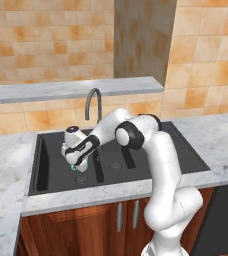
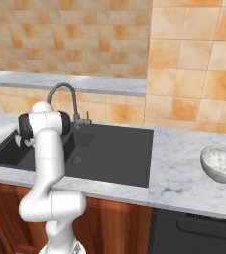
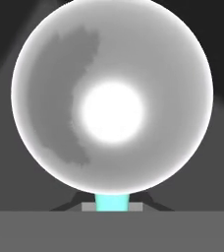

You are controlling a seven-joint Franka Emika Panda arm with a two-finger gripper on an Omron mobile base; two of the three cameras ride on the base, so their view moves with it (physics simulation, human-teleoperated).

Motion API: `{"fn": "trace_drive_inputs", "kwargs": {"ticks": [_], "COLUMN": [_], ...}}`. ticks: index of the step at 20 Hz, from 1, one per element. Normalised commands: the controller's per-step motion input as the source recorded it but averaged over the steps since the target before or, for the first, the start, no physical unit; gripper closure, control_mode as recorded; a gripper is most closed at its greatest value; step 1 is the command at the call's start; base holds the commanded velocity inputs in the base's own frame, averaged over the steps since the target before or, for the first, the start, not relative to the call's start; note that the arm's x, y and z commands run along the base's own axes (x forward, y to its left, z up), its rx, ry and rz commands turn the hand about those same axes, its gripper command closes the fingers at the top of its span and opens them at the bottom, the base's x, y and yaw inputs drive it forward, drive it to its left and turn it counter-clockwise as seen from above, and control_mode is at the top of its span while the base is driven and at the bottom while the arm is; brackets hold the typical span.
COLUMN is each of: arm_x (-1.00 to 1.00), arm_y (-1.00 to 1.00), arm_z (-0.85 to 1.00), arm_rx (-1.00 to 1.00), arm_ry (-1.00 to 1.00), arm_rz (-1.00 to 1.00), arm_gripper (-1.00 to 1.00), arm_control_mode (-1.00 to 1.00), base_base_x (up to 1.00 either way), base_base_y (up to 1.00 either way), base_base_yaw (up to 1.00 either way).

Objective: Pick the mug and place it in the sink. Pick the bowl and place it in the open cabinet and then close the cabinet.

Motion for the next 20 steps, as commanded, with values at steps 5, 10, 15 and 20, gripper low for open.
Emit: {"fn": "trace_drive_inputs", "kwargs": {"ticks": [5, 10, 15, 20], "arm_x": [0.38, 0.33, 0.31, 0.08], "arm_y": [0.10, 0.03, 0.00, 0.00], "arm_z": [-0.35, -0.38, -0.38, -0.39], "arm_rx": [0.01, 0.00, 0.00, 0.04], "arm_ry": [0.02, 0.00, 0.00, 0.00], "arm_rz": [-0.04, -0.03, -0.01, 0.00], "arm_gripper": [1.00, 1.00, 1.00, -1.00], "arm_control_mode": [-1.00, -1.00, -1.00, -1.00], "base_base_x": [0.00, 0.00, 0.00, 0.00], "base_base_y": [0.00, 0.00, 0.00, 0.00], "base_base_yaw": [0.00, 0.00, 0.00, 0.00]}}
